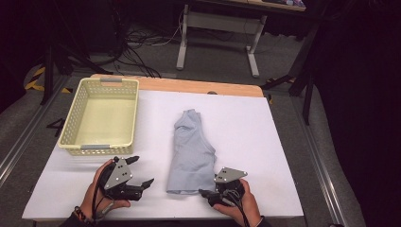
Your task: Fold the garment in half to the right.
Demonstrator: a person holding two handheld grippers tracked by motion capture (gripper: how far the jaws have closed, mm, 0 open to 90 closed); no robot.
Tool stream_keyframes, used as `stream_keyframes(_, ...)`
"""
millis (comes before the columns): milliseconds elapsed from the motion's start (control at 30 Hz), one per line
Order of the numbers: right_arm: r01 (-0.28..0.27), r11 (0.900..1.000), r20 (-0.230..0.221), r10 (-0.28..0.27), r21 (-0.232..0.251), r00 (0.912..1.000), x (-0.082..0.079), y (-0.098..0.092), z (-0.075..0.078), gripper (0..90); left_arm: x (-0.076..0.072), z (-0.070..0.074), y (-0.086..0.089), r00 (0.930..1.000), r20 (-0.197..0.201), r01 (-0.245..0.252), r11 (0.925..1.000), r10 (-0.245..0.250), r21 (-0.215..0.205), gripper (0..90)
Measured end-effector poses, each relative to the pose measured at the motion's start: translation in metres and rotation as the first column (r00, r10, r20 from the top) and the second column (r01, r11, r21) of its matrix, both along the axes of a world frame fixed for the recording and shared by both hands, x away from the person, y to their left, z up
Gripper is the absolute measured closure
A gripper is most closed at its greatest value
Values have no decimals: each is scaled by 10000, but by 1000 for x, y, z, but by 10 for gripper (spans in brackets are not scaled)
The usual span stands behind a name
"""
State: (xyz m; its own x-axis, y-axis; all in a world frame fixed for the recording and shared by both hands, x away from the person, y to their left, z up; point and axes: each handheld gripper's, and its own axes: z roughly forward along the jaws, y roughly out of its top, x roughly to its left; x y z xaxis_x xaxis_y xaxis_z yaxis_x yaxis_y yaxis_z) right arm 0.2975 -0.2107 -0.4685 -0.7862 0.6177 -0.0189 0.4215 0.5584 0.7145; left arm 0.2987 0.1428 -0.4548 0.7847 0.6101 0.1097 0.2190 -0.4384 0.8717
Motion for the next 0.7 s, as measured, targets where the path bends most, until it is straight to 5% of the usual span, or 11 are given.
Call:
stream_keyframes(300, -238, 9997, 221, 237, 35, 9995, -1, -1, 1, 671, 2, 0, -2, 9999, -130, 29, 10000, -29, 29, 146)
stream_keyframes(700, -612, 9980, 442, 620, -182, 9971, -6, -1, 2, 759, 3, -1, -2, 9995, -295, 71, 10000, -71, 1, 149)
